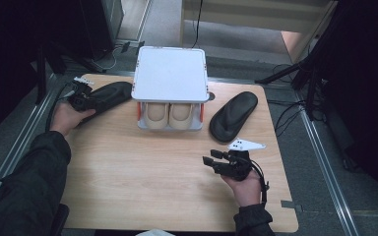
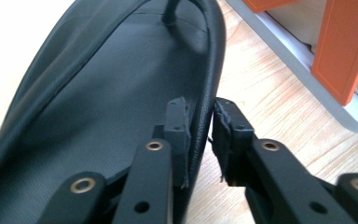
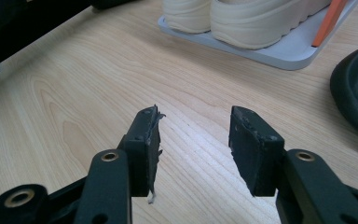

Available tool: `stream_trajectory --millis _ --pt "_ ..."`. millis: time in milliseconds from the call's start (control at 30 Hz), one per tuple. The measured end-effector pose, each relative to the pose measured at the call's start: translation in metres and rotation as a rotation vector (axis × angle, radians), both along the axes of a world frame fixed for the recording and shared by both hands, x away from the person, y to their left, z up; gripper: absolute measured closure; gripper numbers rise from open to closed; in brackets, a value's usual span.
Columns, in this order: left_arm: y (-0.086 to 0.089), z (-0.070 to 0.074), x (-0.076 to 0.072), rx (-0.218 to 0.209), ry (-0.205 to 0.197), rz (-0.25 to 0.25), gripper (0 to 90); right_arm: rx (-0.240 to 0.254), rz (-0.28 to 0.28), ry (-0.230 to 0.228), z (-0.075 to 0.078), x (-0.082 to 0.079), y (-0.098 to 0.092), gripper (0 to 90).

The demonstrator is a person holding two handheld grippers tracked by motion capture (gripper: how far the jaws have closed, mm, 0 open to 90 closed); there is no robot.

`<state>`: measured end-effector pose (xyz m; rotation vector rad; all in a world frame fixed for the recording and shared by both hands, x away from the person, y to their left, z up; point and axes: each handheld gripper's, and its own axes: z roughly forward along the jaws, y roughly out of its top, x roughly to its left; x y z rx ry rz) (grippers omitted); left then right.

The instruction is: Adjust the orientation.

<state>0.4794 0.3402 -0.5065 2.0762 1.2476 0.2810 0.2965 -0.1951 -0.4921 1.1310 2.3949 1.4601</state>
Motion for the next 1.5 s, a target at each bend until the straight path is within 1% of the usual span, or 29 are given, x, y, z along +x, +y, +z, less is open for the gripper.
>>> stream_trajectory --millis 33,100,133,200,300,467,533,633,667,733,767,800,933,1000,1067,1100,1167,1300,1333,1400,1467,1500 --pt "0.0 0.0 0.0 0.007 -0.001 0.0 81.2 0.001 -0.001 0.001 0.0 0.0 0.0 54.0" --pt "-0.001 0.003 -0.001 0.021 0.006 0.015 83.1 0.002 0.0 0.0 0.0 0.001 0.0 53.6" --pt "0.0 0.004 -0.001 0.015 0.014 0.02 83.3 0.001 -0.001 0.002 0.0 0.001 0.0 53.5" --pt "0.003 0.006 -0.002 -0.001 0.014 0.023 83.5 0.004 -0.002 0.006 0.0 0.001 0.0 53.5" --pt "0.006 0.013 -0.006 -0.011 0.01 0.014 83.6 0.012 -0.003 0.007 0.0 0.002 -0.001 53.6" --pt "0.01 0.026 -0.015 -0.027 0.025 -0.006 83.6 0.019 -0.007 0.004 0.0 0.002 -0.001 53.7" --pt "0.009 0.033 -0.02 -0.023 0.02 -0.018 83.6 0.021 -0.009 0.002 0.001 0.003 -0.002 53.8" --pt "0.005 0.046 -0.029 -0.032 0.01 -0.046 83.6 0.027 -0.009 -0.003 0.001 0.004 -0.002 53.9" --pt "0.003 0.051 -0.032 -0.031 0.004 -0.052 83.6 0.028 -0.011 0.0 0.001 0.004 -0.003 53.9" --pt "-0.001 0.058 -0.04 -0.011 0.004 -0.071 83.5 0.024 -0.009 0.001 0.002 0.006 -0.002 53.9" --pt "-0.004 0.061 -0.045 0.005 0.005 -0.076 83.5 0.027 -0.01 0.0 0.003 0.006 -0.002 53.9" --pt "-0.005 0.062 -0.048 0.012 0.002 -0.072 83.5 0.029 -0.011 0.0 0.003 0.006 -0.003 53.9" --pt "-0.009 0.069 -0.067 0.011 -0.002 -0.084 83.5 0.028 -0.017 -0.003 0.004 0.007 -0.004 53.7" --pt "-0.011 0.072 -0.077 0.007 -0.006 -0.101 83.5 0.027 -0.019 -0.006 0.004 0.008 -0.005 53.4" --pt "-0.013 0.074 -0.086 -0.011 -0.008 -0.112 83.5 0.025 -0.02 -0.003 0.004 0.01 -0.005 52.9" --pt "-0.014 0.076 -0.091 -0.022 -0.01 -0.118 83.5 0.021 -0.019 -0.005 0.005 0.01 -0.004 52.6" --pt "-0.014 0.077 -0.099 -0.03 -0.011 -0.123 83.5 0.004 -0.016 -0.016 0.006 0.011 -0.003 52.6" --pt "-0.014 0.081 -0.116 -0.051 -0.015 -0.128 83.4 0.01 -0.011 -0.018 0.007 0.013 -0.002 52.7" --pt "-0.014 0.081 -0.122 -0.068 -0.014 -0.131 83.4 0.013 -0.011 -0.018 0.007 0.014 -0.002 52.7" --pt "-0.015 0.082 -0.131 -0.076 -0.017 -0.137 83.4 0.017 -0.006 -0.022 0.006 0.016 -0.001 52.8" --pt "-0.017 0.083 -0.14 -0.08 -0.021 -0.146 83.4 0.016 -0.002 -0.01 0.007 0.018 0.001 52.8" --pt "-0.019 0.084 -0.145 -0.083 -0.022 -0.151 83.4 0.017 0.001 -0.015 0.008 0.019 0.001 52.8"
